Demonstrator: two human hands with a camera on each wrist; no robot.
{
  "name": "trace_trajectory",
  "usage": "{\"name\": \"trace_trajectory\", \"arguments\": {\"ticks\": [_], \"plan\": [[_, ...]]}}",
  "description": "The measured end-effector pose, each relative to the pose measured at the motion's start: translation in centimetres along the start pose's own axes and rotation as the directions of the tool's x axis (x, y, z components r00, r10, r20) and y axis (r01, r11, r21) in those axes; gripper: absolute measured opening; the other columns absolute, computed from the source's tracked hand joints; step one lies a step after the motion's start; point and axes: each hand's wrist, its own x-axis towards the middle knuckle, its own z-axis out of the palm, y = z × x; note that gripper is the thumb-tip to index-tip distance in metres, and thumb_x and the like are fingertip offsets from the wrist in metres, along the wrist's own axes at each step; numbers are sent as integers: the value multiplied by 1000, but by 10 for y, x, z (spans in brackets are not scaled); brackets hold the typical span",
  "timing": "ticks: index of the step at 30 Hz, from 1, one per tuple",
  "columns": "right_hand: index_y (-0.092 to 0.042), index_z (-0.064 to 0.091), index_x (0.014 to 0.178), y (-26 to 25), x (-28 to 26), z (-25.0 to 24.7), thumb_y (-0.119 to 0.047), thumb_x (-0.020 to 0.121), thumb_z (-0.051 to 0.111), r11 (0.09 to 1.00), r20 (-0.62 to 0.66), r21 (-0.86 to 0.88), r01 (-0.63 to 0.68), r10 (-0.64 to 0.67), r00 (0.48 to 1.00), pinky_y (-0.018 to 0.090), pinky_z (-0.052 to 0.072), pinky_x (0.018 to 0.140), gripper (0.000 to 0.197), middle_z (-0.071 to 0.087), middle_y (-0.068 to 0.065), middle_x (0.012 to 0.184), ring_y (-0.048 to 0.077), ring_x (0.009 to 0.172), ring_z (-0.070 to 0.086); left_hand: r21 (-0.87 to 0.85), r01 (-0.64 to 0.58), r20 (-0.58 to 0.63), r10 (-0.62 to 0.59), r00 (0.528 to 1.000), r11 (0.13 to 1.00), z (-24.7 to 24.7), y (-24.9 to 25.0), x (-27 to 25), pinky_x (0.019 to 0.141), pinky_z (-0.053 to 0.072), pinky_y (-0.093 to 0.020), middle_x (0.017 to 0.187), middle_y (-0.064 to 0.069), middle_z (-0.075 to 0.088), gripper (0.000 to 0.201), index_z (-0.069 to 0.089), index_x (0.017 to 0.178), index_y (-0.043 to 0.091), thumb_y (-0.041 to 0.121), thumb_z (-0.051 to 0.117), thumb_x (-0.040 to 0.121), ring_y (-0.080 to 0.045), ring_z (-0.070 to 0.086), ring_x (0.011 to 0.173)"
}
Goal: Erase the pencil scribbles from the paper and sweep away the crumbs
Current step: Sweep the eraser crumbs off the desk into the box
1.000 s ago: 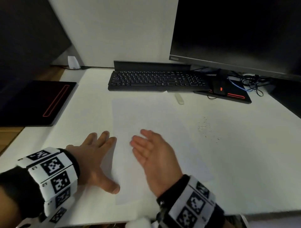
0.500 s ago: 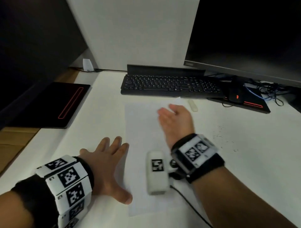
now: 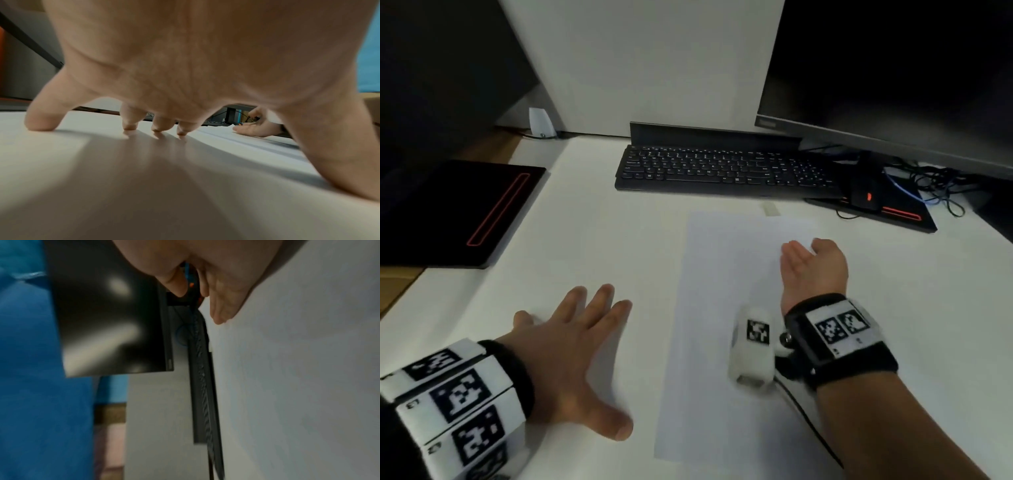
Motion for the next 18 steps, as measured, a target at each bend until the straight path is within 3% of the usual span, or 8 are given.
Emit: {"name": "trace_trajectory", "arguments": {"ticks": [5,8,10,13,15,18], "plan": [[-1,43,141,41,-30,10,-16,105,40,968,226,-209,-140,187,956,31,43,105,39,54,16,125,27,123,55,-25,-3,-4,3,1000,1000,-10,6,-5,119,12,-50,152,12,-37,138,-34,145,33,93,53,56,-13,-26,145],[1,42,142,55,-36,23,-14,105,38,962,248,-213,-174,225,942,29,42,105,40,51,19,135,27,127,53,-93,-76,-40,73,997,993,-22,14,-2,119,1,-49,141,16,-47,136,-46,124,43,107,28,30,-4,-31,138],[0,42,142,57,-37,26,-15,105,38,959,264,-220,-181,237,935,29,42,104,40,49,21,140,26,124,54,-51,-132,-68,129,989,990,-25,20,6,119,-6,-48,139,16,-49,138,-45,126,41,106,18,22,-6,-34,137],[-1,41,143,63,-40,25,-19,105,40,942,308,-233,-240,305,901,32,42,107,42,52,20,136,27,122,54,-4,-159,-33,159,987,987,-21,23,17,119,-9,-45,149,14,-41,144,-34,143,32,98,32,35,-5,-33,137],[-1,40,141,55,-37,16,-21,105,41,936,325,-204,-288,342,882,36,41,109,41,53,21,129,30,120,55,10,-150,-21,150,988,989,-20,22,18,120,-7,-45,148,15,-40,142,-34,144,31,98,34,38,-2,-33,136],[-2,42,130,20,-3,-4,-22,105,41,978,205,-73,-197,208,957,39,43,106,32,54,23,130,33,117,57,22,-149,-17,150,989,989,-20,21,16,121,-6,-44,144,17,-42,130,-37,134,34,96,40,51,-1,-32,137]]}}
